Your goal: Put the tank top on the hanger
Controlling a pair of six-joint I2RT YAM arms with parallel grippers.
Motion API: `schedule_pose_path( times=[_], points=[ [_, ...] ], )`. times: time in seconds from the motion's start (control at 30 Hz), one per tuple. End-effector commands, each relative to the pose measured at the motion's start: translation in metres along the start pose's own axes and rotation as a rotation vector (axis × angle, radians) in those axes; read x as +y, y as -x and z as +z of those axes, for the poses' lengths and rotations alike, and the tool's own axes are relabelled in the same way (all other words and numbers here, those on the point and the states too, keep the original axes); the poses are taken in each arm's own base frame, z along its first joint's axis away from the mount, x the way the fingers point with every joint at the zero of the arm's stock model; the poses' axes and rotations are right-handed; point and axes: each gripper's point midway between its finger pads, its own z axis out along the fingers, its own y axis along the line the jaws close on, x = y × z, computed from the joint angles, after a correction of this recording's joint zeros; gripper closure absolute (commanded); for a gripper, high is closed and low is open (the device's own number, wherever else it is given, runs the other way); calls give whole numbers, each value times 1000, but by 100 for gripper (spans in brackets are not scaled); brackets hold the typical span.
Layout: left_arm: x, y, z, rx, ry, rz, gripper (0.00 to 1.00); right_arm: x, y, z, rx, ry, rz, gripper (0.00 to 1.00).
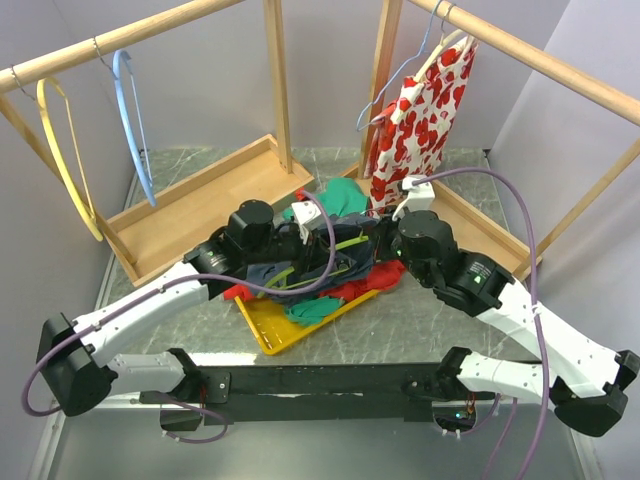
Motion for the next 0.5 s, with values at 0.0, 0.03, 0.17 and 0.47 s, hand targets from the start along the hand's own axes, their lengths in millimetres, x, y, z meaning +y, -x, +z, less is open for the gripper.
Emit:
schedule_pose_path(
  times=[0.0, 0.03, 0.17, 0.47],
  points=[
    [-14, 36, 13, -144, -86, 19, 99, 11, 22, -11, -92, 66, 45, 96],
    [-12, 36, 16, -144, -86, 16, 99, 10, 21, -10, -100, 67, 53, 93],
    [-11, 36, 27, -153, -106, -5, 99, -12, 13, -13, -162, 13, 71, 68],
    [-9, 30, 31, -172, -96, -67, 99, -15, 10, -27, -339, 146, 128, 19]
  ],
)
